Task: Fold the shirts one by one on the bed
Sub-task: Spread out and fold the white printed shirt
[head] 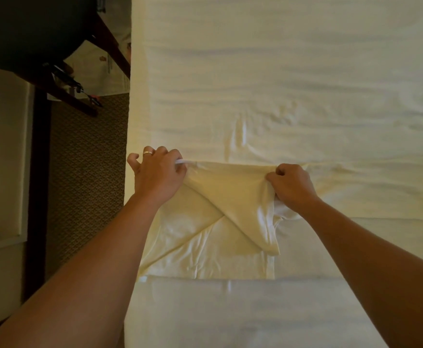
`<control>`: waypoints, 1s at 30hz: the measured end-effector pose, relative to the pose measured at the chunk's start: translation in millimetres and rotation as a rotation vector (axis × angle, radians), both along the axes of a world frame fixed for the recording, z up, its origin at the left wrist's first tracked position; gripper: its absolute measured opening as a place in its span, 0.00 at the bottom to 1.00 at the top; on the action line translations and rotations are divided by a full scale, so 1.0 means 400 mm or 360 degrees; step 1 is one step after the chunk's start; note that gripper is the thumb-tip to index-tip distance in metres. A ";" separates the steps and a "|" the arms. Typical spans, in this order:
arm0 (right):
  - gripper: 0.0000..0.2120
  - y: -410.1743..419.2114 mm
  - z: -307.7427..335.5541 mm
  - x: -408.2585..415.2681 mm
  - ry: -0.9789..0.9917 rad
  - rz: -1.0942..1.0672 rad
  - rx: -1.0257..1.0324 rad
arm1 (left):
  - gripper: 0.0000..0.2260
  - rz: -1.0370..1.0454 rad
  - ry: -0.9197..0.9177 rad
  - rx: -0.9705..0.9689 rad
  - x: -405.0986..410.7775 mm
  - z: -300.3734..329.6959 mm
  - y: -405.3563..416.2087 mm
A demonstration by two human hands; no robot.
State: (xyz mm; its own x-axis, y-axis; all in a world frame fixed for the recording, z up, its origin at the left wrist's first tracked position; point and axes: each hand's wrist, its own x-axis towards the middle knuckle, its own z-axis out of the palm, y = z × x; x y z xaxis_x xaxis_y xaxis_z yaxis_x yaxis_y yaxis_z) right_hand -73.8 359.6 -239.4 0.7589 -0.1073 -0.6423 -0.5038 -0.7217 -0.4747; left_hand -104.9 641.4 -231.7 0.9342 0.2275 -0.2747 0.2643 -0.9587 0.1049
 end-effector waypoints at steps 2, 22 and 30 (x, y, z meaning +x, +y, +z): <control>0.12 -0.002 -0.006 0.002 -0.0004 0.0021 -0.0020 | 0.07 0.0022 0.0025 0.0012 0.004 -0.006 0.002; 0.34 -0.037 -0.093 -0.183 -0.0639 0.1689 -0.0423 | 0.31 -0.0109 0.0260 0.0211 -0.100 -0.052 -0.179; 0.27 -0.278 -0.036 -0.087 -0.0703 0.1289 -0.0403 | 0.20 -0.0435 -0.0137 0.0044 -0.177 -0.026 -0.422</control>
State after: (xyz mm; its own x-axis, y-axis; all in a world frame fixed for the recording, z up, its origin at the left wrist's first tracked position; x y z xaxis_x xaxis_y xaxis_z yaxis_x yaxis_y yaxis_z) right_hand -108.6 248.6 -254.0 0.8319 0.4602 -0.3102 0.3808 -0.8799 -0.2843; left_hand -175.9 472.6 -242.0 0.9815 -0.0296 -0.1891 -0.0130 -0.9960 0.0887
